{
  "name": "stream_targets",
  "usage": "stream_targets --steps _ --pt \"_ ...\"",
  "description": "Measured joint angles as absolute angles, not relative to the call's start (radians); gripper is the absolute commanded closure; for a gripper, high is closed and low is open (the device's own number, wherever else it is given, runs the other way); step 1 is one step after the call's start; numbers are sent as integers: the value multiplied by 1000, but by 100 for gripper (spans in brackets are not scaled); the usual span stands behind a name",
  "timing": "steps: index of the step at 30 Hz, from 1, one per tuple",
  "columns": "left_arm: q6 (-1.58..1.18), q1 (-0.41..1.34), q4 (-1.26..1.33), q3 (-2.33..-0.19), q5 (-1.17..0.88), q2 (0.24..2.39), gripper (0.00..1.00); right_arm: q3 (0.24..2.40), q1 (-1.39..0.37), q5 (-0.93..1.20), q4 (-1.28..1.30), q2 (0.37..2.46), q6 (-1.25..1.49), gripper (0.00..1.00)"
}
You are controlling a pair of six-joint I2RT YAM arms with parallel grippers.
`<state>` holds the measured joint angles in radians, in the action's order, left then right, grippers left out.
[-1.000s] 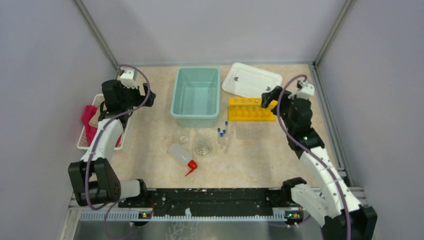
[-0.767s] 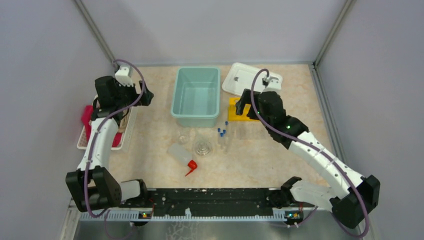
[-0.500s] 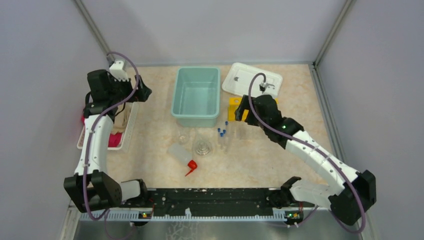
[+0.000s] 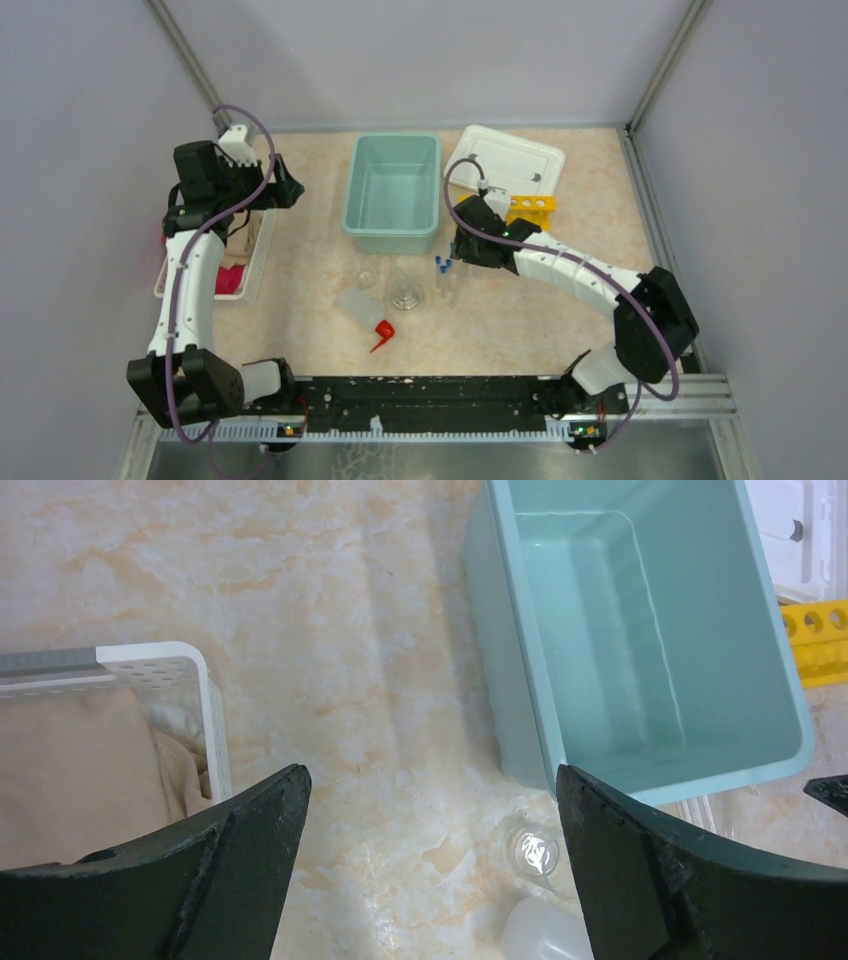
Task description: Organize the chemistry lab equipment
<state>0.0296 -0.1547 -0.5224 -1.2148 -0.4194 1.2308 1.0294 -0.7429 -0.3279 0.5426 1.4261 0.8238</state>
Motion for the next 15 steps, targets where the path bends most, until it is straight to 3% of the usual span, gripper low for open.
stream_targets --steps 7,15 --pt "30 -154 -524 -1194 -421 1187 1 1114 -750 -380 553 1585 894 63" --pt "30 -155 -523 -1170 -432 1180 1 1174 -750 -417 576 1714 945 67"
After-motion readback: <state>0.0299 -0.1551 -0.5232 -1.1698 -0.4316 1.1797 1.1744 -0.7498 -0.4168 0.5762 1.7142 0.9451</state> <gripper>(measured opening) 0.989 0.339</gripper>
